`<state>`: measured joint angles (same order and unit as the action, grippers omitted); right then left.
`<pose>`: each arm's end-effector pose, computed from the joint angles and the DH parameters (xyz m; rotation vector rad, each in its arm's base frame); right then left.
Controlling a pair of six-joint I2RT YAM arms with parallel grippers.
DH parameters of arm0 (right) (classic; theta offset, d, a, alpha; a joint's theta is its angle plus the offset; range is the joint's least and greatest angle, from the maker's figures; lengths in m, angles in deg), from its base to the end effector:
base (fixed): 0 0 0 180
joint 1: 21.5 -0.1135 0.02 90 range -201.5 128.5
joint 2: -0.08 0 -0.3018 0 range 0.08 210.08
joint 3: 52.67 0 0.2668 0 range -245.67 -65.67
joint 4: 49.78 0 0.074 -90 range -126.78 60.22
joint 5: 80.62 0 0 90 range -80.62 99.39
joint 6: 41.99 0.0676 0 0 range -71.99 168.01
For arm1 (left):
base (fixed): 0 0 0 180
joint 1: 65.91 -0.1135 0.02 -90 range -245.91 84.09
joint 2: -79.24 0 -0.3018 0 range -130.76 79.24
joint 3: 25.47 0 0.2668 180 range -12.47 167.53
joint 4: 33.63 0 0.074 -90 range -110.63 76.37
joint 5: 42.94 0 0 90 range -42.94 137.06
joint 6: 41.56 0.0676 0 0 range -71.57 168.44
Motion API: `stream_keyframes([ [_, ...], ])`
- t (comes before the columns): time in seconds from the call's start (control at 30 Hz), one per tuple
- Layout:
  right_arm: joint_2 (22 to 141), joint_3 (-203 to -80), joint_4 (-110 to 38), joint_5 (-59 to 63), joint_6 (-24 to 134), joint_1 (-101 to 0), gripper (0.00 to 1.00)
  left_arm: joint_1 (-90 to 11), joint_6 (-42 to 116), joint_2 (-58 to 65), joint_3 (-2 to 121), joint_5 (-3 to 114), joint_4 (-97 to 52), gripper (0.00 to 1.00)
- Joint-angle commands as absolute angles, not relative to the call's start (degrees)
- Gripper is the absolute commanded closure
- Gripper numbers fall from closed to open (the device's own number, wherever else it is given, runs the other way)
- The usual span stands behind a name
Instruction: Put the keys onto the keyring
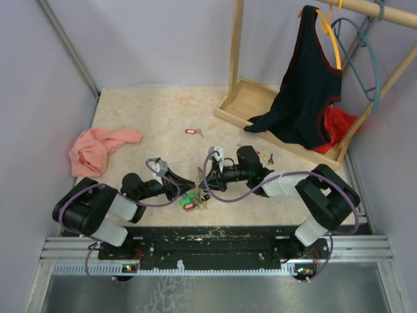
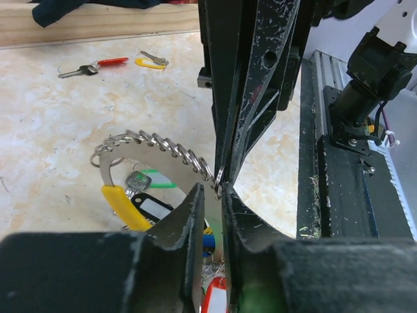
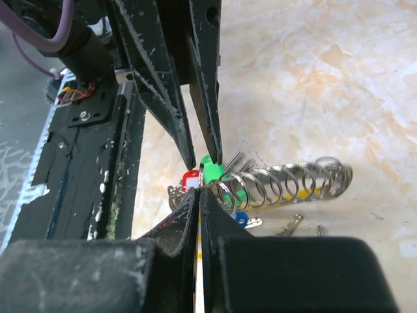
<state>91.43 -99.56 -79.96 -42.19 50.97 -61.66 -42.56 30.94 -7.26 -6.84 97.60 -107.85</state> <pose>0.2180 0.2533 0.1997 -1.2207 1.4976 1.3293 0.1798 -0.1345 0.1805 0.8311 1.3977 -1.1972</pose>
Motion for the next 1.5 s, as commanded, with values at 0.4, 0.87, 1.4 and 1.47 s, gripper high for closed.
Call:
stream_keyframes([
  [0.4, 85.8, -125.3, -19.6, -22.4, 23.8, -64.7, 1.0, -44.4, 37.0, -8.0, -6.4, 103.8, -121.2, 0.58],
  [0.87, 89.7, -135.3, -8.2, -20.1, 15.4, -67.8, 1.0, -45.0, 35.5, -14.0, 0.0, 110.1, -123.1, 0.58],
  [1.4, 90.4, -137.7, -7.9, -24.1, 11.5, -68.9, 1.0, -44.6, 34.8, -17.8, 4.1, 113.3, -123.2, 0.6],
  [1.47, 90.4, -137.7, -8.2, -24.7, 11.2, -69.0, 1.0, -44.6, 34.9, -18.2, 4.6, 113.4, -123.2, 0.61],
])
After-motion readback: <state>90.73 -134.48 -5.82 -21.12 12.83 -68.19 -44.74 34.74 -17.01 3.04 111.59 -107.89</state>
